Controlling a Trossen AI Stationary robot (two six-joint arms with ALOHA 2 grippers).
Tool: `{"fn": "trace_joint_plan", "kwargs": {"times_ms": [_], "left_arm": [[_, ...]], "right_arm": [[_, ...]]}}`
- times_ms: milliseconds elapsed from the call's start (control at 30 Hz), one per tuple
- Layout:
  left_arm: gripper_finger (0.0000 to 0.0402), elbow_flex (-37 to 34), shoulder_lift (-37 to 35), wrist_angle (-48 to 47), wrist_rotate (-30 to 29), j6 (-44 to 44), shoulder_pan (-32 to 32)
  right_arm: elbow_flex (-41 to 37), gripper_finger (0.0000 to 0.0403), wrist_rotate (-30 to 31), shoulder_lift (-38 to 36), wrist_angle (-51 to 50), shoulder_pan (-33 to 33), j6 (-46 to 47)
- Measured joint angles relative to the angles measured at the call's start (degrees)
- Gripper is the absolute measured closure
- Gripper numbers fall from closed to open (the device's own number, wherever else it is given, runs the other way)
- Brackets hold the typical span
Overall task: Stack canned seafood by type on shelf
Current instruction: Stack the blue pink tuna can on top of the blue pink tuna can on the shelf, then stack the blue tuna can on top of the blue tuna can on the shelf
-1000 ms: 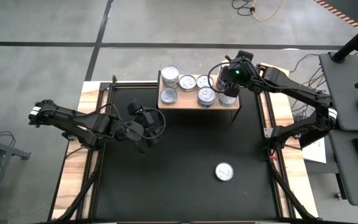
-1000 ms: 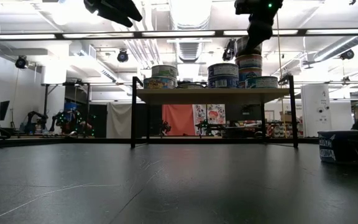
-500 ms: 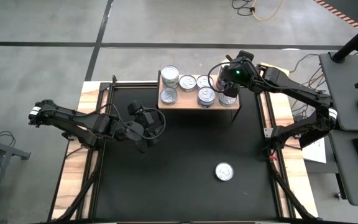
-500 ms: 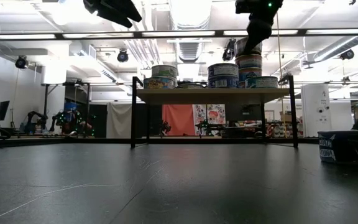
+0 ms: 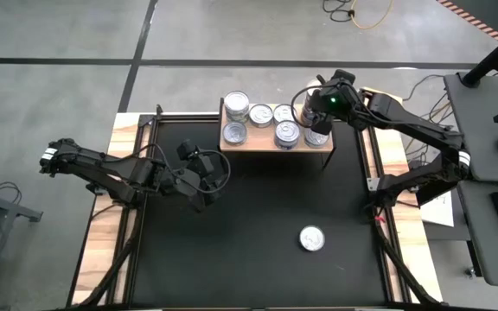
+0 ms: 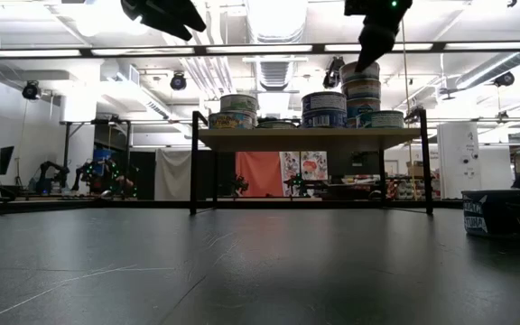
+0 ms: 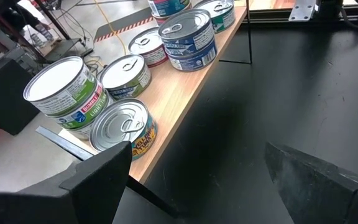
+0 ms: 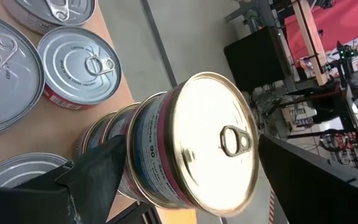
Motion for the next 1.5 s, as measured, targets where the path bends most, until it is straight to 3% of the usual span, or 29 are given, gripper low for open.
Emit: {"fn": "trace_joint_plan", "kwargs": {"times_ms": [233, 400, 500, 667, 900, 1200, 1500], "left_arm": [[0.0051, 0.0, 0.4, 0.5, 3.2, -1.4, 0.0], [0.0051, 0.0, 1.2, 4.0, 9.0, -3.4, -1.1], [0.0051, -0.1, 2.4, 4.9, 9.5, -3.4, -2.5], [0.0051, -0.1, 5.3, 7.6, 9.4, -4.0, -4.2], [0.0051, 0.0, 9.5, 10.3, 9.2, -4.4, -6.0], [0.0051, 0.0, 12.6, 12.7, 9.8, -6.5, -8.3], [0.0051, 0.0, 16.9, 17.0, 12.3, -8.6, -9.6]], "right_arm": [[0.0, 0.0048, 0.0, -3.3, -0.3, 3.2, 3.8], [0.0, 0.0049, -0.2, -6.8, -1.8, 7.3, 11.6], [0.0, 0.0049, -3.8, -8.3, -3.9, 10.6, 18.2], [-0.1, 0.0055, -10.9, -9.3, -6.6, 18.3, 28.4], [-1.8, 0.0075, -11.6, -9.1, -6.6, 33.2, 39.4], [-9.7, 0.0097, -11.6, -9.1, -6.2, 48.4, 56.2], [-20.2, 0.0118, -11.8, -9.1, -6.1, 56.9, 72.7]]}}
